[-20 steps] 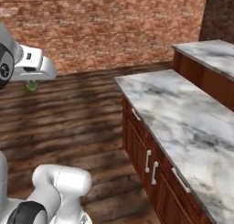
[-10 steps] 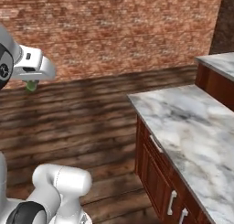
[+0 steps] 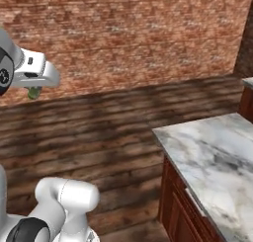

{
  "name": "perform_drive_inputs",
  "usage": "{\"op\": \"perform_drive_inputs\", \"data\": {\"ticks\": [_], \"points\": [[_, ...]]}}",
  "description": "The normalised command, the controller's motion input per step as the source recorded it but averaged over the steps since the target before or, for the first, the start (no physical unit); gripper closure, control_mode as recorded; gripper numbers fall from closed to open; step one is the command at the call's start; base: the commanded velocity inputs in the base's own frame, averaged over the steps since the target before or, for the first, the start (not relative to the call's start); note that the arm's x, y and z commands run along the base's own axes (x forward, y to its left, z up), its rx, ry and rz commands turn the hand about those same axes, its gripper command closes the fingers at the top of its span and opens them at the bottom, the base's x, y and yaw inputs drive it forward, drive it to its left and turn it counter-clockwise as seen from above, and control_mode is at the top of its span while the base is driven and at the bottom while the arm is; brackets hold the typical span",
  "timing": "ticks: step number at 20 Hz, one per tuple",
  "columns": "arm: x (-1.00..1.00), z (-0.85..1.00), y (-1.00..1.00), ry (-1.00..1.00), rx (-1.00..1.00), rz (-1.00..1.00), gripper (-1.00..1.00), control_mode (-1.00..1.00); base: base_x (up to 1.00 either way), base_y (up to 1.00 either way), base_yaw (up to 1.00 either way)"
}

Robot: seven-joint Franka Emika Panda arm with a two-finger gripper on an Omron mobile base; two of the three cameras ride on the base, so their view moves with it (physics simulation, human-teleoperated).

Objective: There is a bowl on the dining counter. Grab a lemon wedge from the fridge and place it in the bowl. Then get the liquor bottle and glass cup from the cabinet and place them next to the bowl.

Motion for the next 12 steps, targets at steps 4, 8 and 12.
{"op": "perform_drive_inputs", "data": {"ticks": [4, 8, 12], "points": [[0.0, 0.0, 0.0, 0.0, 0.0, 0.0, 1.0, 1.0, 1.0, 0.25, -0.14], [0.0, 0.0, 0.0, 0.0, 0.0, 0.0, 1.0, 1.0, 1.0, 0.26, -0.24], [0.0, 0.0, 0.0, 0.0, 0.0, 0.0, 1.0, 1.0, 1.0, 0.23, -0.32]]}}
